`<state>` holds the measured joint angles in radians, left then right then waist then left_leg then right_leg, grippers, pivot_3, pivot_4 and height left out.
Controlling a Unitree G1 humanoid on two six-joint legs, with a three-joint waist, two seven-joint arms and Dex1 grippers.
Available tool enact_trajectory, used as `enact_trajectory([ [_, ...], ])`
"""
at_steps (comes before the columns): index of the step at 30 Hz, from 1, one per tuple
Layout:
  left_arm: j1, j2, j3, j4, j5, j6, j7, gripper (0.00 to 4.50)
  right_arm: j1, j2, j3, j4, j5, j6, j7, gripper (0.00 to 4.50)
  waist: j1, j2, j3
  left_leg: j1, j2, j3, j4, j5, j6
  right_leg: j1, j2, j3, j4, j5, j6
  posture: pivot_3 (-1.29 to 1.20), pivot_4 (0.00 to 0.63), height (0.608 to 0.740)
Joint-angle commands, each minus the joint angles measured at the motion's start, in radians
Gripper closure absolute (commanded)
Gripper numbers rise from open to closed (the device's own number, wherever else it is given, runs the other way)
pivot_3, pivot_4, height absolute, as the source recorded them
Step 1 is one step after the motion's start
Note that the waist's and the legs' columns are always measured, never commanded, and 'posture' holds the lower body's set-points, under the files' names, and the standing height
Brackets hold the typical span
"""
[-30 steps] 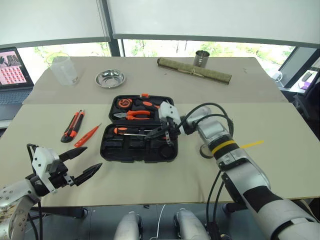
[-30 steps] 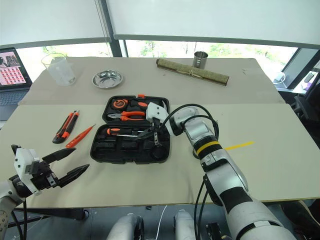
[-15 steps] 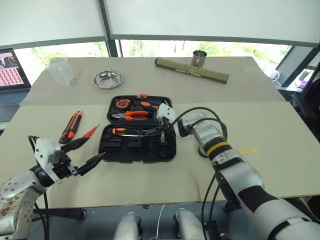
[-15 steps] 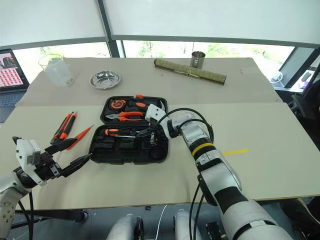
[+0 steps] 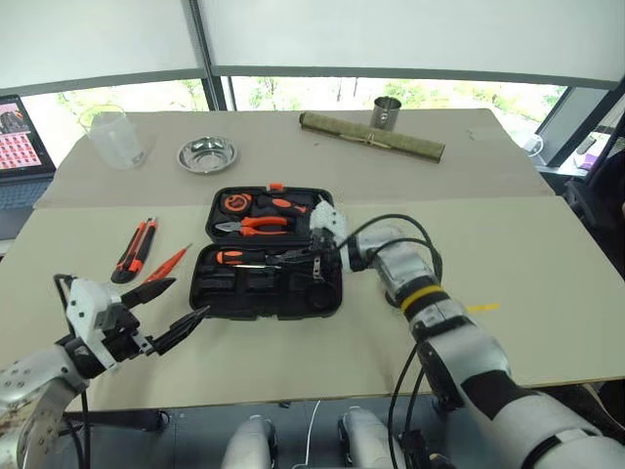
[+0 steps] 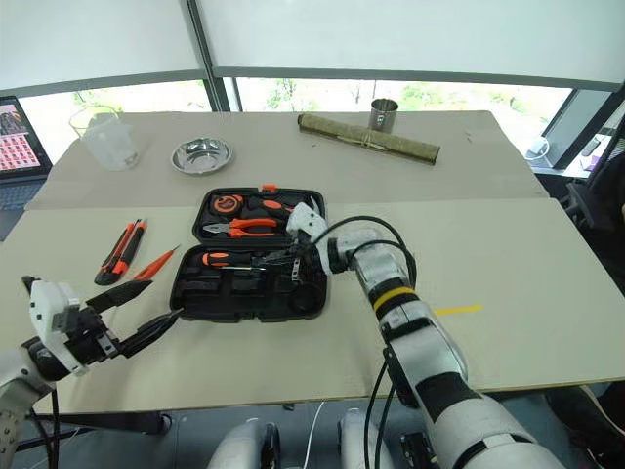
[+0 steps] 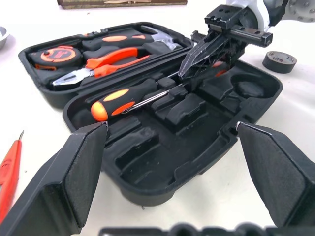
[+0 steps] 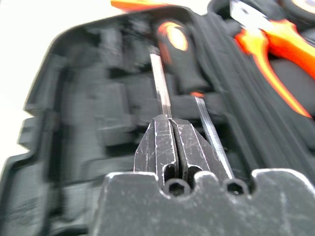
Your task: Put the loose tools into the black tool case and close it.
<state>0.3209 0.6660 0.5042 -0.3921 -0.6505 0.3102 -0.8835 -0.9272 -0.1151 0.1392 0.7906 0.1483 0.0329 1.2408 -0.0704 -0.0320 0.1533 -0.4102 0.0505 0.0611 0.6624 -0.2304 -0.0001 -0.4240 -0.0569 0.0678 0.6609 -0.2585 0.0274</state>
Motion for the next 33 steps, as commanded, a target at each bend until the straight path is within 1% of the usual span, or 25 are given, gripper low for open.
enact_trajectory([
  [1,0.082,-0.028,0.138,-0.024,-0.058,-0.001,0.016,0.00,0.080,-0.084,-0.096,-0.298,0.137,0.035,0.034,3.89,0.002,0.000,0.000,-0.001,0.000,0.000,0.000,0.000,0.000,-0.001,-0.001,-0.001,0.000,0.000,0.000,0.00,0.150,0.740],
  [2,0.110,-0.041,0.168,-0.021,-0.067,-0.001,0.019,0.00,0.122,-0.112,-0.102,-0.367,0.149,0.039,0.037,3.66,0.003,0.000,0.000,-0.002,0.000,-0.001,0.000,0.000,0.000,0.000,-0.001,-0.001,-0.001,0.000,0.000,0.00,0.150,0.740],
  [4,0.166,-0.074,0.238,0.010,-0.068,-0.012,0.037,0.00,0.207,-0.168,-0.143,-0.487,0.171,0.017,0.012,2.95,0.008,-0.001,0.000,-0.002,-0.001,-0.001,0.000,0.000,0.000,0.001,-0.003,-0.002,-0.004,0.000,0.001,0.00,0.150,0.740],
  [5,0.189,-0.089,0.267,0.022,-0.071,-0.016,0.046,0.00,0.243,-0.188,-0.166,-0.537,0.183,0.007,-0.010,2.45,0.009,-0.001,0.000,-0.001,-0.001,-0.001,0.000,0.000,0.000,0.002,-0.003,-0.003,-0.005,0.000,0.001,0.00,0.150,0.740],
  [6,0.210,-0.101,0.297,0.041,-0.071,-0.010,0.066,0.00,0.286,-0.221,-0.186,-0.584,0.190,-0.010,-0.009,2.28,0.011,-0.002,0.000,-0.001,-0.001,-0.001,0.000,0.000,0.000,0.002,-0.003,-0.003,-0.006,0.000,0.001,0.00,0.150,0.740],
  [8,0.234,-0.113,0.340,0.074,-0.086,0.050,0.137,0.00,0.351,-0.261,-0.204,-0.637,0.209,-0.077,0.028,1.61,0.014,-0.002,0.000,-0.001,-0.001,-0.001,0.000,0.000,0.000,0.002,-0.003,-0.002,-0.005,0.000,0.001,0.00,0.150,0.740],
  [9,0.248,-0.109,0.353,0.101,-0.061,0.081,0.181,0.00,0.386,-0.274,-0.222,-0.644,0.229,-0.110,0.050,1.27,0.015,-0.003,0.000,0.000,-0.001,-0.001,0.000,0.000,0.000,0.003,-0.002,-0.002,-0.005,-0.001,0.001,0.00,0.150,0.740],
  [10,0.260,-0.105,0.361,0.136,-0.029,0.086,0.206,0.00,0.427,-0.291,-0.231,-0.647,0.232,-0.163,0.067,0.94,0.016,-0.003,0.000,0.000,-0.001,0.000,0.000,0.000,0.000,0.002,-0.002,-0.002,-0.005,-0.001,0.001,0.00,0.150,0.740],
  [12,0.268,-0.105,0.378,0.186,-0.001,0.070,0.221,0.00,0.496,-0.306,-0.257,-0.664,0.250,-0.208,0.064,0.19,0.015,-0.003,0.001,0.002,-0.002,0.001,0.000,0.000,0.000,0.004,0.000,-0.001,-0.005,-0.001,0.001,0.00,0.150,0.740],
  [13,0.267,-0.101,0.382,0.198,-0.004,0.067,0.215,0.00,0.531,-0.319,-0.264,-0.683,0.266,-0.190,0.065,0.09,0.015,-0.004,0.000,0.003,-0.002,0.001,0.000,0.000,0.000,0.004,0.001,-0.001,-0.005,-0.001,0.001,0.00,0.150,0.740],
  [15,0.266,-0.083,0.385,0.202,-0.026,0.100,0.204,0.00,0.582,-0.327,-0.275,-0.732,0.322,-0.142,0.060,0.09,0.018,-0.007,0.000,0.003,-0.002,0.003,0.000,0.000,0.000,0.004,0.001,-0.001,-0.005,-0.001,0.000,0.00,0.150,0.740],
  [16,0.249,-0.060,0.383,0.189,-0.054,0.141,0.210,0.00,0.603,-0.319,-0.280,-0.763,0.340,-0.127,0.027,0.09,0.020,-0.007,0.000,0.003,-0.002,0.004,0.000,0.000,0.000,0.004,0.001,-0.001,-0.005,-0.001,0.000,0.00,0.150,0.740],
  [18,0.199,0.016,0.359,0.160,-0.087,0.245,0.234,0.00,0.631,-0.292,-0.279,-0.828,0.357,-0.117,-0.041,0.09,0.024,-0.008,0.000,0.003,-0.001,0.003,0.000,0.000,0.000,0.004,0.001,0.001,-0.004,-0.001,0.000,0.00,0.150,0.740],
  [19,0.162,0.065,0.331,0.160,-0.059,0.288,0.265,0.00,0.640,-0.287,-0.270,-0.857,0.358,-0.115,-0.057,0.09,0.028,-0.010,0.000,0.004,-0.001,0.003,0.000,0.000,0.000,0.004,0.002,0.001,-0.003,-0.001,0.000,0.00,0.150,0.740],
  [21,0.096,0.155,0.270,0.161,-0.022,0.364,0.297,0.00,0.650,-0.284,-0.254,-0.897,0.358,-0.107,-0.072,0.09,0.037,-0.010,-0.001,0.004,-0.001,0.003,0.000,0.001,-0.001,0.004,0.003,-0.001,-0.002,-0.002,-0.001,0.00,0.150,0.740],
  [23,-0.047,0.273,0.142,0.180,-0.007,0.426,0.276,0.00,0.648,-0.288,-0.235,-0.931,0.358,-0.084,-0.093,0.09,0.044,-0.011,-0.001,0.004,-0.001,0.003,0.000,0.001,-0.002,0.004,0.002,-0.001,0.000,-0.002,-0.001,0.00,0.150,0.740],
  [25,-0.221,0.345,-0.003,0.235,0.032,0.464,0.267,0.00,0.639,-0.289,-0.223,-0.944,0.357,-0.070,-0.115,0.09,0.053,-0.011,-0.001,0.004,-0.003,0.004,0.000,0.002,-0.003,0.004,0.002,-0.001,0.000,-0.002,-0.001,0.00,0.150,0.740],
  [27,-0.307,0.367,-0.073,0.271,0.052,0.487,0.258,0.00,0.635,-0.292,-0.217,-0.946,0.358,-0.064,-0.128,0.09,0.054,-0.012,-0.001,0.004,-0.003,0.005,0.000,0.002,-0.003,0.004,0.001,-0.001,0.000,-0.002,-0.001,0.00,0.150,0.740],
  [28,-0.387,0.365,-0.135,0.300,0.059,0.503,0.241,0.00,0.631,-0.297,-0.213,-0.945,0.356,-0.060,-0.132,0.09,0.048,-0.012,-0.001,0.003,-0.002,0.006,0.000,0.002,-0.003,0.003,0.001,-0.001,-0.002,-0.002,-0.001,0.00,0.150,0.740],
  [29,-0.467,0.358,-0.192,0.329,0.064,0.528,0.231,0.00,0.628,-0.300,-0.209,-0.945,0.354,-0.056,-0.136,0.09,0.048,-0.012,-0.001,0.004,-0.002,0.006,-0.001,0.002,-0.003,0.003,0.001,0.000,-0.002,-0.002,-0.001,0.00,0.150,0.740],
  [31,-0.606,0.343,-0.309,0.396,0.118,0.534,0.218,0.00,0.619,-0.304,-0.200,-0.946,0.351,-0.051,-0.147,0.09,0.046,-0.012,-0.001,0.001,-0.002,0.006,-0.001,0.001,-0.003,0.001,0.003,0.000,-0.002,-0.002,-0.001,0.00,0.150,0.740],
  [33,-0.686,0.324,-0.380,0.458,0.159,0.552,0.214,0.00,0.613,-0.306,-0.193,-0.948,0.351,-0.047,-0.156,0.09,0.047,-0.012,-0.001,0.000,-0.002,0.006,-0.001,0.001,-0.003,0.000,0.004,0.000,-0.002,-0.002,-0.001,0.00,0.150,0.740],
])
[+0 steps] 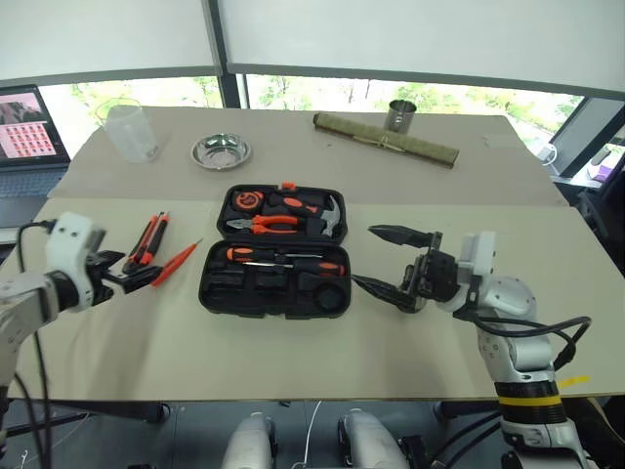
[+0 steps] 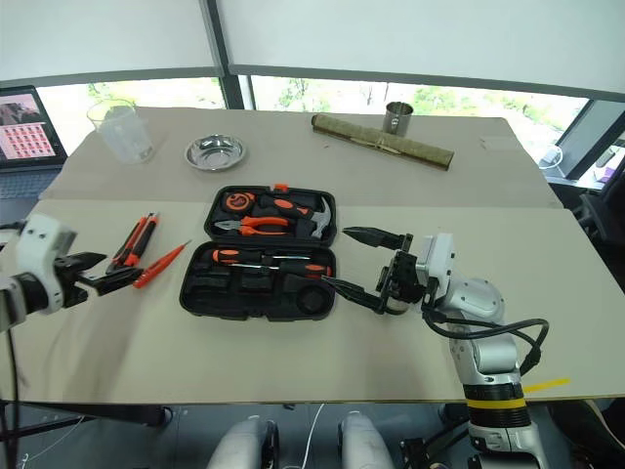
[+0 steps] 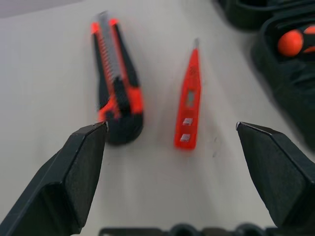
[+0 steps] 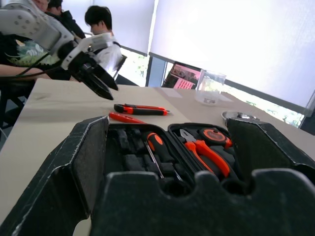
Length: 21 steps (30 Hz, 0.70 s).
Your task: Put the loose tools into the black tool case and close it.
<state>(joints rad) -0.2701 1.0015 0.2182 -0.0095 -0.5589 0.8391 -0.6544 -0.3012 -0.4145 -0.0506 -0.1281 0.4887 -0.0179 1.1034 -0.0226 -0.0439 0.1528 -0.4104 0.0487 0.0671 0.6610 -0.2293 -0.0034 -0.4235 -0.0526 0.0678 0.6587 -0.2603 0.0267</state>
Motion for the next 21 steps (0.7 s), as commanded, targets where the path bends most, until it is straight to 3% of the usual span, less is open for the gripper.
enact_trajectory([
  [1,-0.128,-0.025,-0.123,0.101,0.087,0.013,-0.022,0.00,-0.014,-0.006,0.000,-0.032,0.011,0.006,-0.024,0.09,-0.001,0.000,0.000,0.000,0.000,0.000,0.000,0.000,0.000,0.000,0.000,0.000,0.000,0.000,0.000,0.00,0.150,0.740],
  [8,-0.250,-0.083,-0.235,0.232,0.179,0.007,-0.056,0.00,-0.007,-0.010,0.009,-0.048,0.010,0.010,-0.052,0.09,0.005,0.000,0.000,-0.002,0.000,0.000,0.000,0.000,0.000,0.000,0.000,0.000,-0.001,0.000,0.000,0.00,0.150,0.740],
  [13,-0.264,-0.094,-0.236,0.270,0.186,0.031,-0.105,1.30,0.008,-0.015,0.003,-0.060,0.012,0.005,-0.071,0.00,0.006,0.000,0.000,-0.002,0.000,0.000,0.000,0.000,0.000,0.000,0.000,0.000,0.000,0.000,0.000,0.00,0.150,0.740],
  [14,-0.259,-0.094,-0.237,0.274,0.186,0.029,-0.120,1.89,0.014,-0.016,0.003,-0.063,0.012,0.003,-0.073,0.00,0.007,0.000,0.000,-0.002,0.000,0.000,0.000,0.000,0.000,0.000,0.000,0.000,0.000,0.000,0.000,0.00,0.150,0.740],
  [15,-0.255,-0.096,-0.233,0.280,0.185,0.028,-0.129,2.12,0.018,-0.018,0.003,-0.065,0.013,0.001,-0.074,0.00,0.007,0.000,0.000,-0.002,0.000,0.000,0.000,0.000,0.000,0.000,0.000,0.000,0.000,0.000,0.000,0.00,0.150,0.740],
  [19,-0.245,-0.102,-0.216,0.308,0.190,-0.002,-0.161,3.75,0.038,-0.033,-0.002,-0.082,0.023,0.004,-0.066,0.00,0.008,0.000,0.000,-0.002,0.000,0.000,0.000,0.000,0.000,0.000,0.000,0.000,0.000,0.000,0.000,0.00,0.150,0.740],
  [21,-0.233,-0.101,-0.193,0.304,0.186,-0.044,-0.184,4.07,0.057,-0.058,-0.013,-0.103,0.039,0.010,-0.047,0.00,0.008,0.000,0.000,-0.002,-0.001,0.000,0.001,0.000,0.000,0.000,0.000,0.000,0.000,0.000,0.000,0.00,0.150,0.740],
])
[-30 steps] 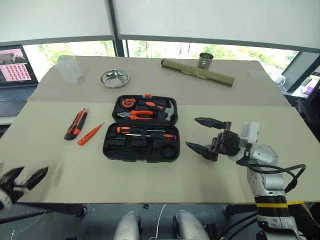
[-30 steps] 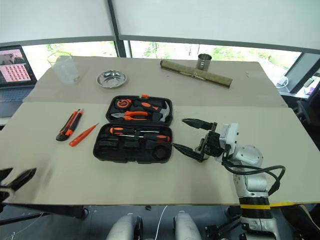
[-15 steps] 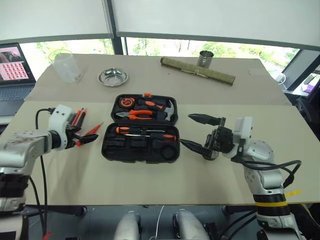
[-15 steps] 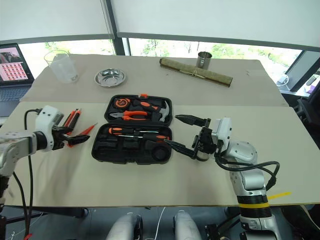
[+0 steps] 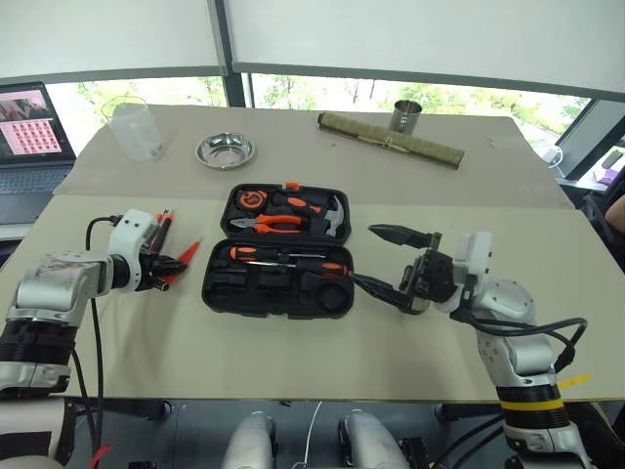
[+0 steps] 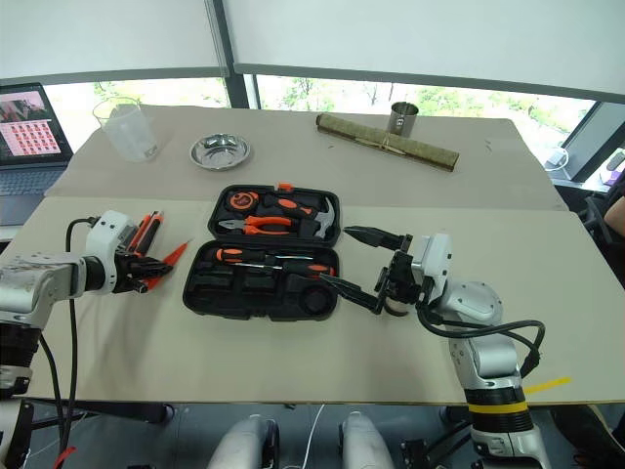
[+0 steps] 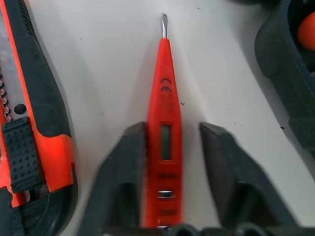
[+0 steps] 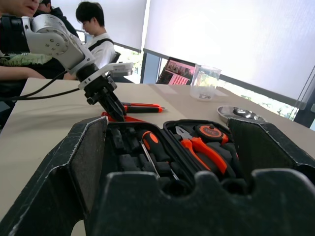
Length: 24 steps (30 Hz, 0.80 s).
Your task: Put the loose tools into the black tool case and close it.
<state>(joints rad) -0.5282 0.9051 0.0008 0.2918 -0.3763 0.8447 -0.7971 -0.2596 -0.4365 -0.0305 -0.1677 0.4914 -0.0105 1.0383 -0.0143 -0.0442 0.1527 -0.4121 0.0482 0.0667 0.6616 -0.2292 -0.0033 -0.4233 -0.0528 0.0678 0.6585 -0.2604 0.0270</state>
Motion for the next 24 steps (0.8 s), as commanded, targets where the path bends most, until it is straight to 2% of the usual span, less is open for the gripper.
enact_trajectory([
  [1,0.034,0.000,0.049,-0.001,-0.009,-0.090,-0.071,4.07,0.025,-0.052,-0.043,-0.072,0.048,0.006,0.031,0.00,0.000,0.000,0.000,0.000,0.000,0.000,0.000,0.000,0.000,0.000,0.000,0.000,0.000,0.000,0.000,0.00,0.150,0.740],
  [6,0.079,0.027,0.202,-0.044,-0.104,-0.320,-0.286,4.07,0.050,-0.109,-0.085,-0.109,0.096,0.022,0.043,0.00,-0.001,0.000,0.000,-0.001,0.001,0.000,0.000,0.000,0.000,0.000,0.000,0.000,0.000,0.000,0.000,0.00,0.150,0.740],
  [8,0.087,0.040,0.217,-0.080,-0.118,-0.428,-0.400,4.07,0.056,-0.129,-0.101,-0.113,0.104,0.031,0.040,0.00,0.000,0.000,0.000,-0.001,0.001,0.000,0.001,0.000,0.000,0.000,0.000,-0.001,0.000,0.000,0.000,0.00,0.150,0.740],
  [12,0.038,0.090,0.065,-0.159,-0.023,-0.502,-0.535,4.07,0.063,-0.141,-0.102,-0.095,0.097,0.026,0.042,0.00,0.005,0.000,0.000,0.000,0.000,0.000,0.001,0.000,0.000,0.001,0.000,-0.001,-0.001,0.000,0.000,0.00,0.150,0.740],
  [16,-0.065,0.059,-0.106,-0.195,0.129,-0.525,-0.519,4.07,0.054,-0.133,-0.081,-0.090,0.086,0.027,0.039,0.00,0.014,0.000,0.000,-0.001,-0.001,0.000,0.003,0.000,0.000,0.002,0.000,-0.001,-0.001,0.000,0.001,0.00,0.150,0.740],
  [18,-0.086,0.062,-0.189,-0.176,0.239,-0.610,-0.525,4.07,0.054,-0.132,-0.074,-0.096,0.087,0.032,0.036,0.00,0.012,0.000,0.000,-0.002,-0.001,0.000,0.005,0.000,0.000,0.002,0.000,-0.001,-0.001,0.000,0.001,0.00,0.150,0.740],
  [21,-0.135,0.001,-0.248,-0.132,0.308,-0.640,-0.490,4.07,0.065,-0.133,-0.065,-0.111,0.090,0.043,0.033,0.00,0.005,0.000,0.000,-0.003,0.000,-0.001,0.005,0.000,0.000,0.001,0.001,-0.001,0.000,0.000,0.001,0.00,0.150,0.740],
  [24,-0.151,-0.022,-0.287,-0.127,0.333,-0.638,-0.529,4.07,0.084,-0.143,-0.062,-0.129,0.106,0.072,0.037,0.00,0.003,0.000,0.000,-0.004,0.000,-0.002,0.007,0.000,0.001,0.001,0.001,-0.001,0.000,0.000,0.001,0.00,0.150,0.740],
])
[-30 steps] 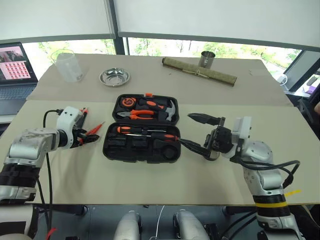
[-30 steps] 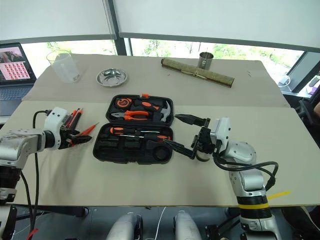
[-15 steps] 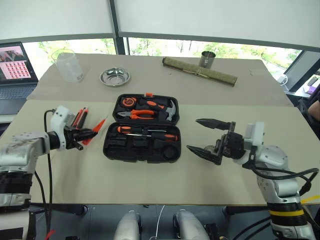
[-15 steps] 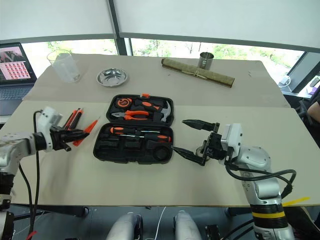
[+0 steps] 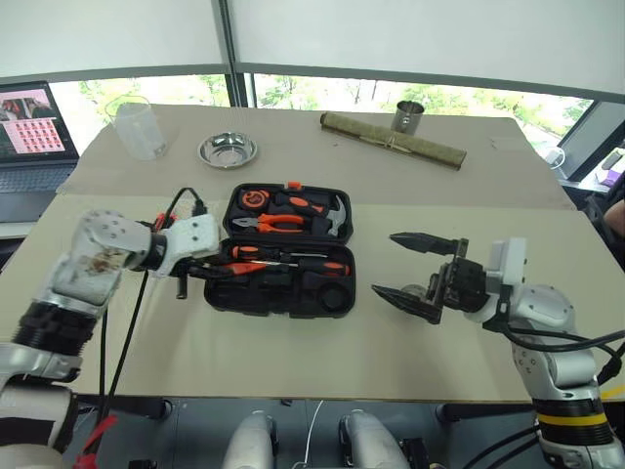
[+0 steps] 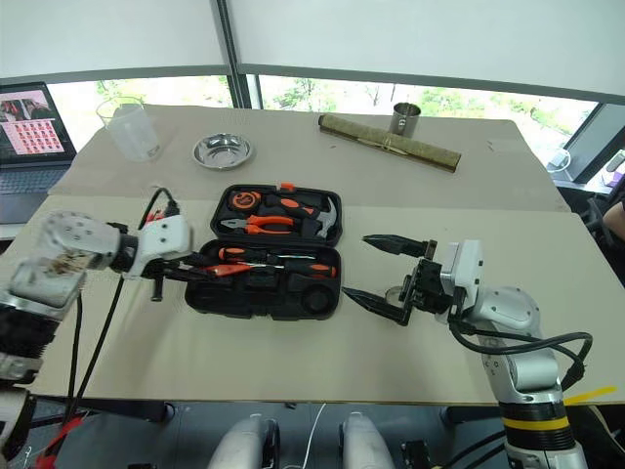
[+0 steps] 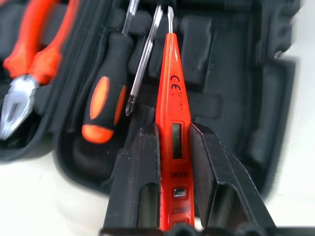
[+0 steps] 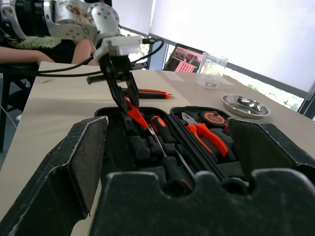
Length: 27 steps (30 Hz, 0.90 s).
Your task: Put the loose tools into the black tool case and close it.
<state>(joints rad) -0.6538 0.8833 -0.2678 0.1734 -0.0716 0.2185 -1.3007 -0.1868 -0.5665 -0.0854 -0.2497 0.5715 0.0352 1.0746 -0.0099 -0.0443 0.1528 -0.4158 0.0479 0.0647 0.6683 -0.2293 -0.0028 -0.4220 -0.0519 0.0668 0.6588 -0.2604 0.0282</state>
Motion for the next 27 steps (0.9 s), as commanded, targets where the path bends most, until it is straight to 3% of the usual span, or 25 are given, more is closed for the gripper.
enact_trajectory([
  [1,-0.028,-0.006,-0.030,-0.011,0.035,-0.013,-0.037,4.07,0.017,-0.015,-0.008,-0.053,0.029,0.033,0.001,0.00,-0.003,0.000,0.000,0.000,0.000,0.000,0.000,0.000,0.000,0.000,0.000,0.000,0.000,0.000,0.000,0.00,0.150,0.740],
  [8,-0.075,-0.031,-0.082,0.025,0.122,-0.027,-0.046,4.07,0.031,-0.001,-0.012,-0.078,0.026,0.039,-0.011,0.00,-0.002,0.000,0.000,0.000,0.000,-0.001,0.003,0.000,0.000,0.001,0.000,0.000,0.003,0.000,0.000,0.00,0.150,0.740],
  [17,-0.118,-0.025,-0.082,0.079,0.129,-0.042,-0.133,4.07,0.043,0.013,-0.004,-0.088,0.020,0.041,-0.027,0.00,-0.003,0.000,0.000,0.000,0.000,-0.001,0.007,0.000,0.001,0.001,0.000,0.000,0.005,0.000,0.001,0.00,0.150,0.740],
  [27,-0.193,-0.098,-0.081,0.192,0.167,-0.087,-0.109,4.07,0.058,0.020,0.003,-0.101,0.021,0.044,-0.036,0.00,-0.002,0.000,0.000,-0.001,0.000,-0.001,0.008,0.000,0.001,0.001,0.000,0.000,0.005,0.000,0.001,0.00,0.150,0.740],
])
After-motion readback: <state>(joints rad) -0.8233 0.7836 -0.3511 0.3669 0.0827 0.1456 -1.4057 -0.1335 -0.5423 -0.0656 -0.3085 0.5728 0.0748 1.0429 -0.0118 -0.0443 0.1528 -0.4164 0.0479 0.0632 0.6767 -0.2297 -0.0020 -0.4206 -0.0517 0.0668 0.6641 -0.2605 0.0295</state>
